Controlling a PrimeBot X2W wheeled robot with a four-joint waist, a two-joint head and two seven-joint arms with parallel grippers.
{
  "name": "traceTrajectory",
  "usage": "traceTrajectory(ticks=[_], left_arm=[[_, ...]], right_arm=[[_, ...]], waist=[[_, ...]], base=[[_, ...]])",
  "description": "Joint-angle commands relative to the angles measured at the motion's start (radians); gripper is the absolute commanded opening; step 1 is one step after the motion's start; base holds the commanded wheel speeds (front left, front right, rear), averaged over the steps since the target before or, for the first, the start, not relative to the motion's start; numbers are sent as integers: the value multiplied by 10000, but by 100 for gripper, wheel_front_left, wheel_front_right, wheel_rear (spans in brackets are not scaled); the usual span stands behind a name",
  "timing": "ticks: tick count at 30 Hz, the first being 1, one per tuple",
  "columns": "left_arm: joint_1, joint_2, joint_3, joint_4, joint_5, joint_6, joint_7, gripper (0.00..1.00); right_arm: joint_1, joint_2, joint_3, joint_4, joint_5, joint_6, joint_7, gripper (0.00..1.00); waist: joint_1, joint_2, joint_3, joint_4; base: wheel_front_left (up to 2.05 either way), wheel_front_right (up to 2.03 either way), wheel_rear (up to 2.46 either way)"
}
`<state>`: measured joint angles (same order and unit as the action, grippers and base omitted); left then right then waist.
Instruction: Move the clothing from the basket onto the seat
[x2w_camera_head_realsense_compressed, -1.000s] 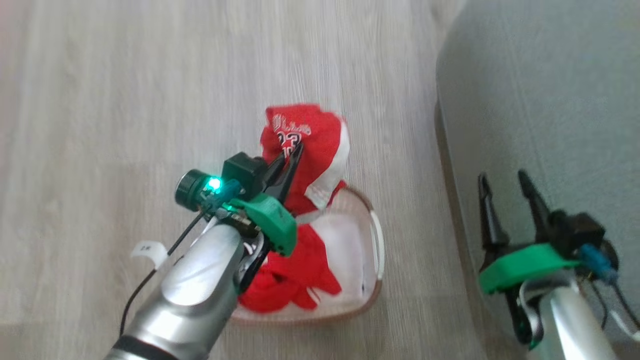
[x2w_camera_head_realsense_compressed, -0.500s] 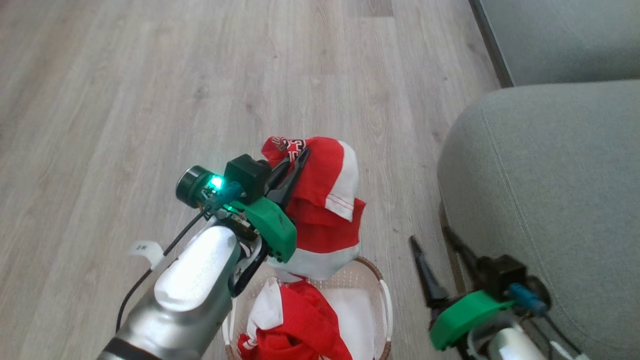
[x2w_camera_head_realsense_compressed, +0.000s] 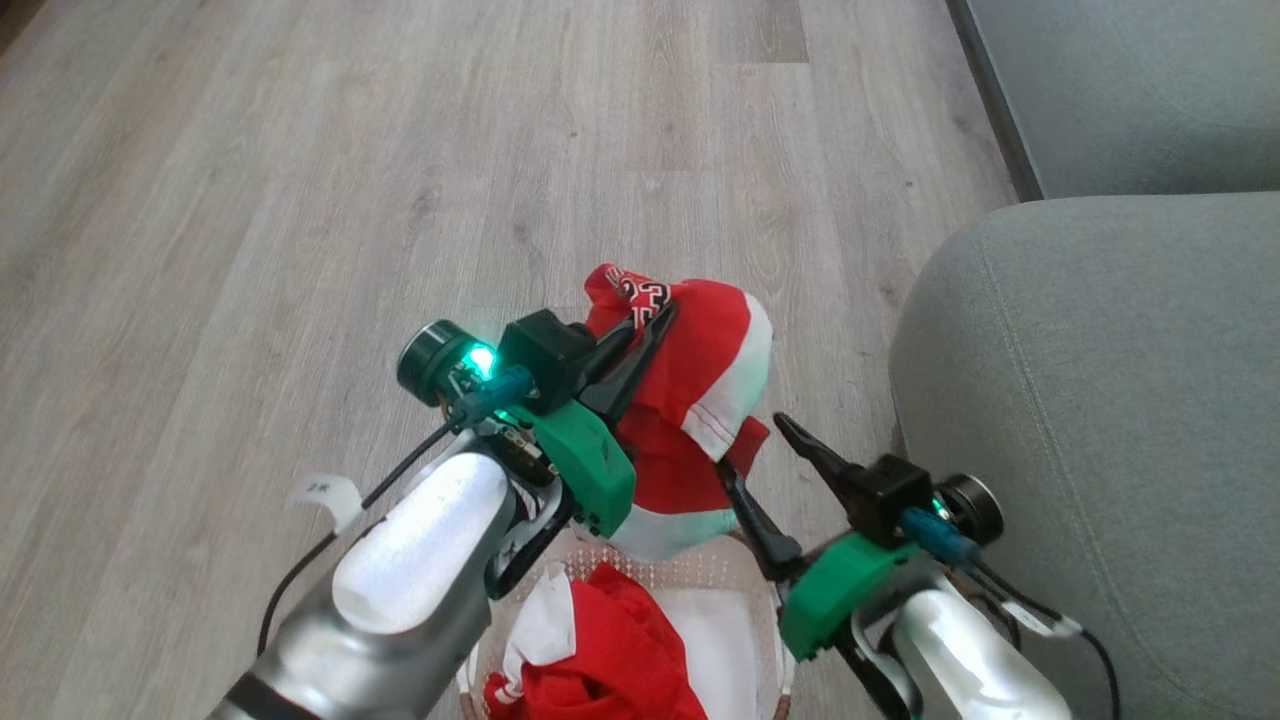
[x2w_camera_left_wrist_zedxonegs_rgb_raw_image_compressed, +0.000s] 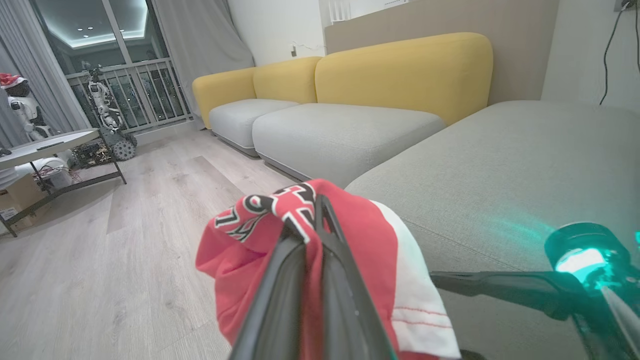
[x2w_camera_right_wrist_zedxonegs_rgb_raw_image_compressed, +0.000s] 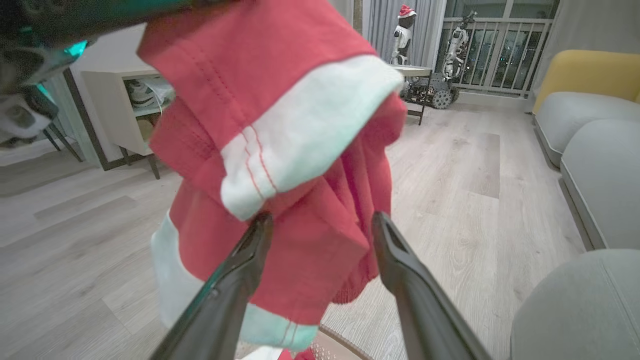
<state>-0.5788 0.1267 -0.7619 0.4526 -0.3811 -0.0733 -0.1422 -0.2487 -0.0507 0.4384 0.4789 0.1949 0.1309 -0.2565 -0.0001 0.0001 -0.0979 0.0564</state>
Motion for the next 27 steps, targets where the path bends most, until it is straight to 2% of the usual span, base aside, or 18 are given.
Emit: traceTrajectory(ticks=[1, 14, 16, 17, 22, 27], left_arm=[[-629, 142, 377, -409, -35, -5, 0, 0], [-544, 77, 117, -844, -169, -32, 101, 0], [-512, 97, 129, -856, -209, -5, 99, 0], [-494, 113, 143, -855, -231, 12, 91, 0], [-362, 219, 267, -744, -359, 150, 18, 0], [-175, 320, 465, -571, -544, 326, -128, 0]], right_arm=[[-604, 5, 269, -189, 52, -2, -53, 100], [-2181, 5, 2126, 1743, 815, -2, -53, 100], [-2347, 4, 2265, 1843, 963, -2, -53, 44], [-2416, 1, 2320, 1869, 1023, -2, -53, 0], [-2596, -84, 2376, 1748, 1218, -2, -53, 0], [-2497, -304, 2006, 1339, 1191, -2, -53, 0]], waist=[[1, -1, 13, 16], [1, -1, 185, 316], [1, -1, 217, 326], [1, -1, 236, 326], [1, -1, 334, 262], [1, -1, 427, 89]], base=[[0, 0, 0], [0, 0, 0], [0, 0, 0], [0, 0, 0], [0, 0, 0], [0, 0, 0]])
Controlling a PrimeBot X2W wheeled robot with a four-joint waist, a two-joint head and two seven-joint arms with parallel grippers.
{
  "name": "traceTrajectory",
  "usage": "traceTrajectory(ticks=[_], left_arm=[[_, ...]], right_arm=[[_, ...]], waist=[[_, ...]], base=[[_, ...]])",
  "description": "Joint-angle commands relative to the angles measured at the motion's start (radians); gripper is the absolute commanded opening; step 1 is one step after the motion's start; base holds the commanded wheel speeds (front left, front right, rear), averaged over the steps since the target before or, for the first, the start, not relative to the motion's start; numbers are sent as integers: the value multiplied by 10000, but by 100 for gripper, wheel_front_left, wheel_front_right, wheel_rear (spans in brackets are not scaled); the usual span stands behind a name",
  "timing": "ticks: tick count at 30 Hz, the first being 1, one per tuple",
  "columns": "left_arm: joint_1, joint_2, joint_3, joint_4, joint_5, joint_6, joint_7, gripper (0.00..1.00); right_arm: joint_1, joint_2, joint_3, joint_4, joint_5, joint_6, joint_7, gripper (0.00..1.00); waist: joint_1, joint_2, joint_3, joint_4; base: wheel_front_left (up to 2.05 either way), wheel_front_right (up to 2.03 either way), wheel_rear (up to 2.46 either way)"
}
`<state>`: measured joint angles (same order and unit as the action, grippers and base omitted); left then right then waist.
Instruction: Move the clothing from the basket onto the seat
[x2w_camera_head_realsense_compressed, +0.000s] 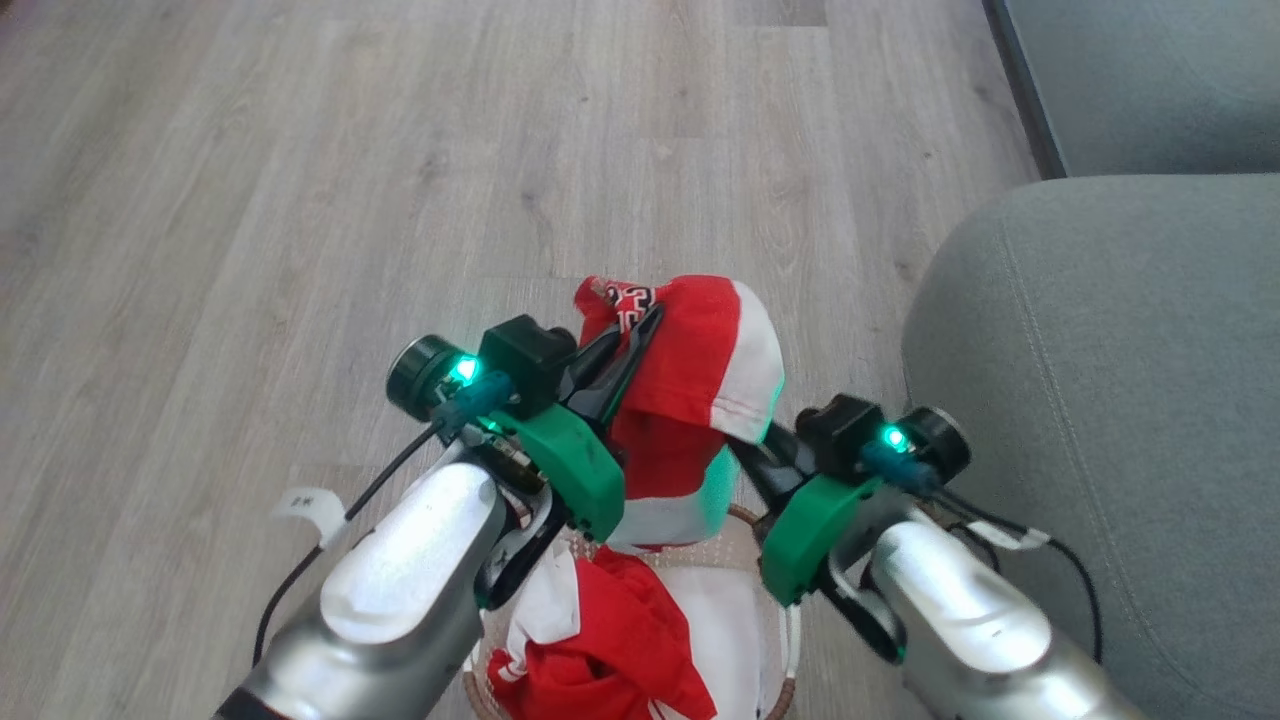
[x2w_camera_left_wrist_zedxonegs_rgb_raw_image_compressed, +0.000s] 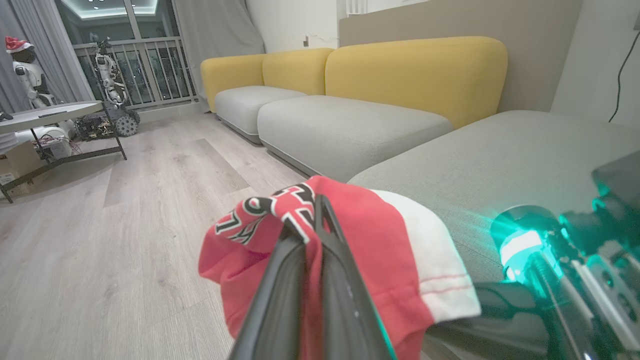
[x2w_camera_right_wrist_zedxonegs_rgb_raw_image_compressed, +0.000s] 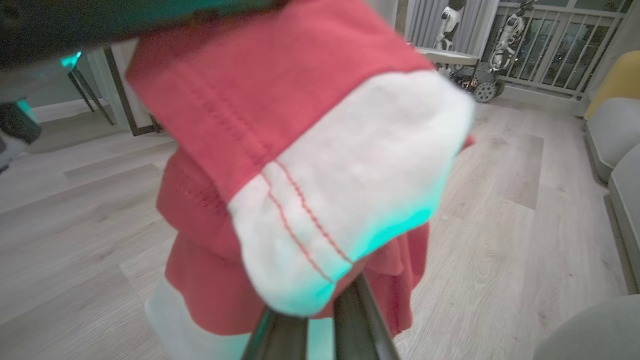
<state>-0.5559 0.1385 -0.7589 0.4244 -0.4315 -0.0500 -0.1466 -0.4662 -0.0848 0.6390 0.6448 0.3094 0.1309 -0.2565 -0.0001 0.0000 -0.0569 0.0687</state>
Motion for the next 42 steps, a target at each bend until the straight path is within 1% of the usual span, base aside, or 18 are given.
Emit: traceTrajectory(ticks=[1, 2, 4, 5, 6, 7, 13, 18, 23, 30, 36, 40, 42], left_arm=[[-367, 220, 474, -249, -73, 129, -121, 3], [-330, 237, 513, -207, -114, 154, -157, 22], [-261, 266, 582, -119, -187, 201, -238, 48], [-227, 285, 611, -74, -211, 225, -280, 67], [-193, 291, 640, -29, -246, 245, -320, 94], [-159, 302, 669, 10, -271, 271, -364, 100], [53, 258, 727, 236, -415, 339, -575, 100], [261, 212, 715, 348, -436, 395, -774, 100], [467, 112, 674, 370, -423, 414, -944, 100], [703, 32, 665, 213, -323, 416, -1088, 100], [766, -35, 657, 58, -230, 306, -1131, 100], [809, -90, 637, -13, -129, 269, -1142, 100], [831, -120, 610, -22, -71, 240, -1145, 100]], right_arm=[[-294, -10, -104, -432, 8, -2, -53, 0], [-259, -50, -233, -559, -22, -2, -53, 0], [-175, -122, -487, -809, -90, -2, -53, 0], [-135, -149, -605, -929, -129, -2, -53, 0], [-96, -176, -722, -1045, -169, -2, -53, 0], [-64, -195, -830, -1163, -211, -2, -53, 0], [80, -284, -1409, -1749, -477, -2, -53, 0], [91, -358, -1849, -2116, -682, -2, -53, 0], [73, -523, -2288, -2471, -870, -2, -53, 0], [-20, -837, -2719, -2864, -1041, -2, -53, 0], [-74, -1040, -2749, -3020, -1075, -2, -53, 0], [-198, -1088, -2682, -3030, -1013, -2, -53, 0], [-289, -1124, -2646, -3010, -986, -2, -53, 0]], waist=[[1, 0, 38, -75], [1, 0, 63, -120], [1, 0, 102, -210], [1, 0, 121, -270], [1, 0, 136, -320], [1, 0, 157, -387], [1, 0, 257, -813], [1, 0, 346, -1374], [1, 0, 447, -2088], [1, 0, 617, -3369], [1, 0, 790, -4348], [1, 0, 882, -4738], [1, 0, 922, -4829]], base=[[0, 0, 0], [0, 0, 0], [0, 0, 0], [0, 0, 0], [0, 0, 0], [0, 0, 0], [0, 0, 0], [0, 0, 0], [0, 0, 0], [0, 0, 0], [0, 0, 0], [0, 0, 0], [0, 0, 0]])
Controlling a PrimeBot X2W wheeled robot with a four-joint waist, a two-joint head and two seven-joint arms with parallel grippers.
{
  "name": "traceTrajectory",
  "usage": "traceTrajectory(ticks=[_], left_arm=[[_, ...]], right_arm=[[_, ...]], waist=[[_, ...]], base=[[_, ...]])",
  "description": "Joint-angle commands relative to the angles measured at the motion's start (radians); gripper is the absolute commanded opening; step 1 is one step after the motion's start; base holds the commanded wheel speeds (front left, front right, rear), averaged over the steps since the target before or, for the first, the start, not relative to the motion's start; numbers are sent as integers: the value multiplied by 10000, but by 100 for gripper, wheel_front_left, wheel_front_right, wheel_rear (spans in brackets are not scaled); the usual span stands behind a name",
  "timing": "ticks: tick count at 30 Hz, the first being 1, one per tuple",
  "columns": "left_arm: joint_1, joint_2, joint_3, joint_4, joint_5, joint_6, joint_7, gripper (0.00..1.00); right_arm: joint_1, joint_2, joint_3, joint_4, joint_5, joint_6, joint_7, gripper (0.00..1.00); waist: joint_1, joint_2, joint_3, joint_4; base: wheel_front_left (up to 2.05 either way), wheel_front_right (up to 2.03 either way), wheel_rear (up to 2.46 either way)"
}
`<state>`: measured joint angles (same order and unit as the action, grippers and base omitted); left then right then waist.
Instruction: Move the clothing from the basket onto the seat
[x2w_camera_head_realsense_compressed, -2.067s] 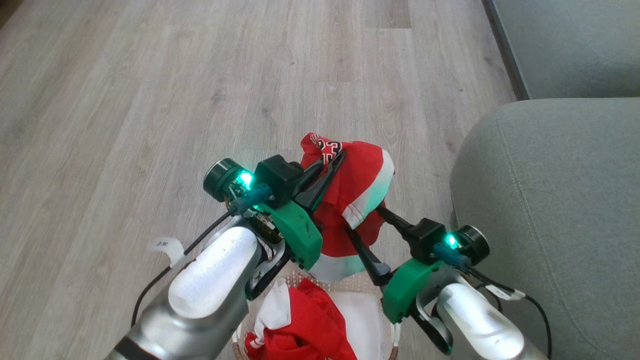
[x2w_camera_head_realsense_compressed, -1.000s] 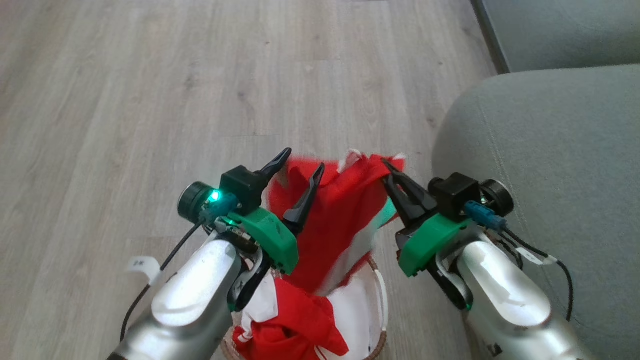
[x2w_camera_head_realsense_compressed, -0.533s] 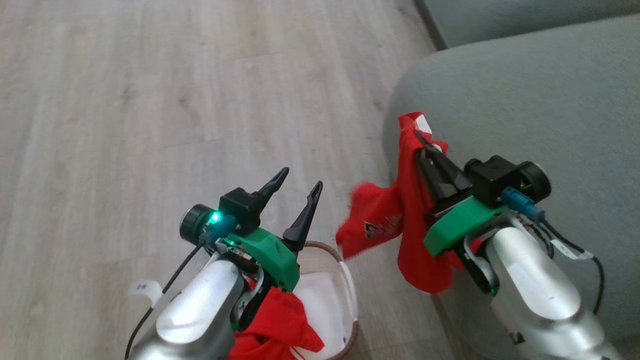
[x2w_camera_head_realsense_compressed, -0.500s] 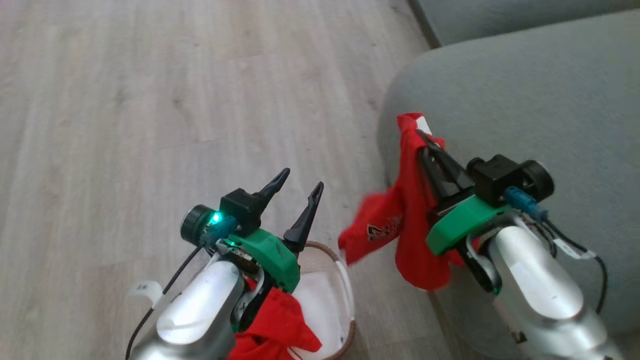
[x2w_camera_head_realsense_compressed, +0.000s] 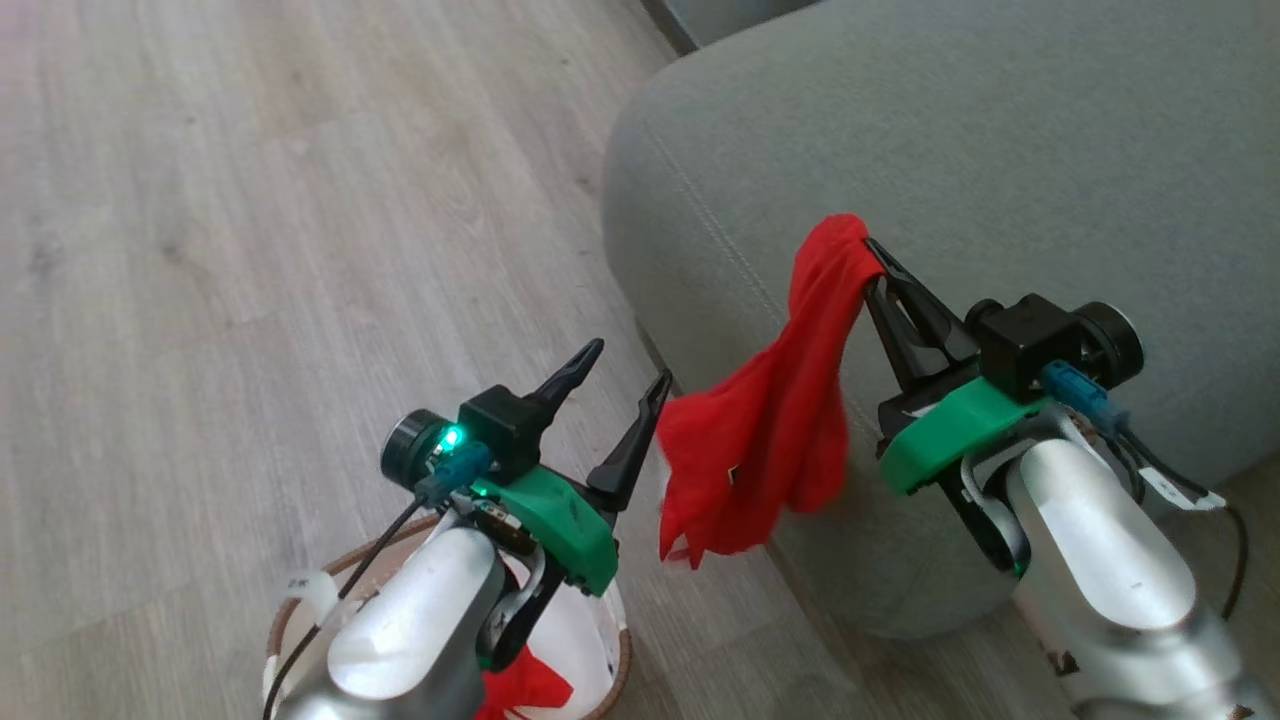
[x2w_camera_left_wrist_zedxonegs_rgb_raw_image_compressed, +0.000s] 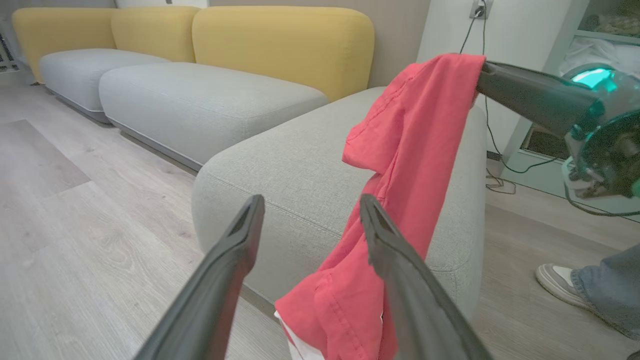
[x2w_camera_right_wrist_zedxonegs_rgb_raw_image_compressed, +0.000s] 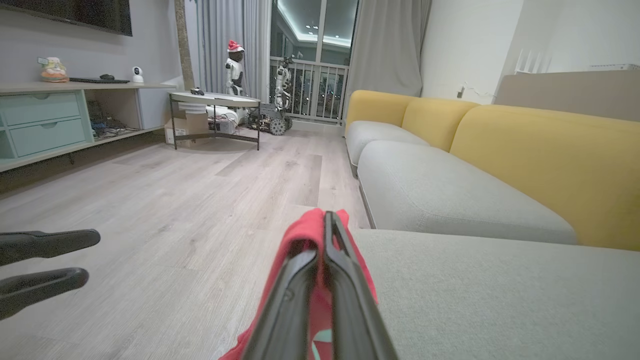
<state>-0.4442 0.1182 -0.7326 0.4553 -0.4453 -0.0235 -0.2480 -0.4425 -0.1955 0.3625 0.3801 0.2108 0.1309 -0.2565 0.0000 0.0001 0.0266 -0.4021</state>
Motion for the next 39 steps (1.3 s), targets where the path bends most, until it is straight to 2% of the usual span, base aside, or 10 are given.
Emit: traceTrajectory(ticks=[1, 8, 16, 25, 33, 36, 39], left_arm=[[-275, 67, 333, -331, 97, -35, -132, 100], [-233, 20, 373, -406, 237, -111, -135, 100], [-369, 63, 512, -744, 461, -30, -136, 100], [-1082, 516, 494, -1685, 953, 169, 138, 100], [-1871, 892, 500, -2526, 1398, 327, 560, 100], [-2175, 983, 465, -2747, 1580, 365, 709, 100], [-2421, 1062, 438, -2938, 1733, 407, 825, 100]], right_arm=[[-578, -43, 135, -337, 3, -2, -53, 0], [-1256, -191, 216, 31, 239, -2, -53, 0], [-3625, -683, 70, 1104, 785, -2, -53, 0], [-7298, -2087, -416, 2708, 888, -2, -53, 0], [-9771, -3564, -1613, 3905, 278, -2, -53, 0], [-9802, -3637, -2537, 4077, -107, -2, -53, 0], [-9374, -3390, -3389, 4234, -468, -2, -53, 0]], waist=[[0, -1, 104, -142], [0, -1, 272, -30], [0, -1, 1007, 576], [0, -1, 2818, 1288], [0, -1, 4641, 1876], [0, -1, 5271, 2067], [0, -1, 5768, 2171]], base=[[0, 0, 0], [0, 0, 0], [0, 0, 0], [0, 0, 0], [0, 0, 0], [0, 0, 0], [0, 0, 0]])
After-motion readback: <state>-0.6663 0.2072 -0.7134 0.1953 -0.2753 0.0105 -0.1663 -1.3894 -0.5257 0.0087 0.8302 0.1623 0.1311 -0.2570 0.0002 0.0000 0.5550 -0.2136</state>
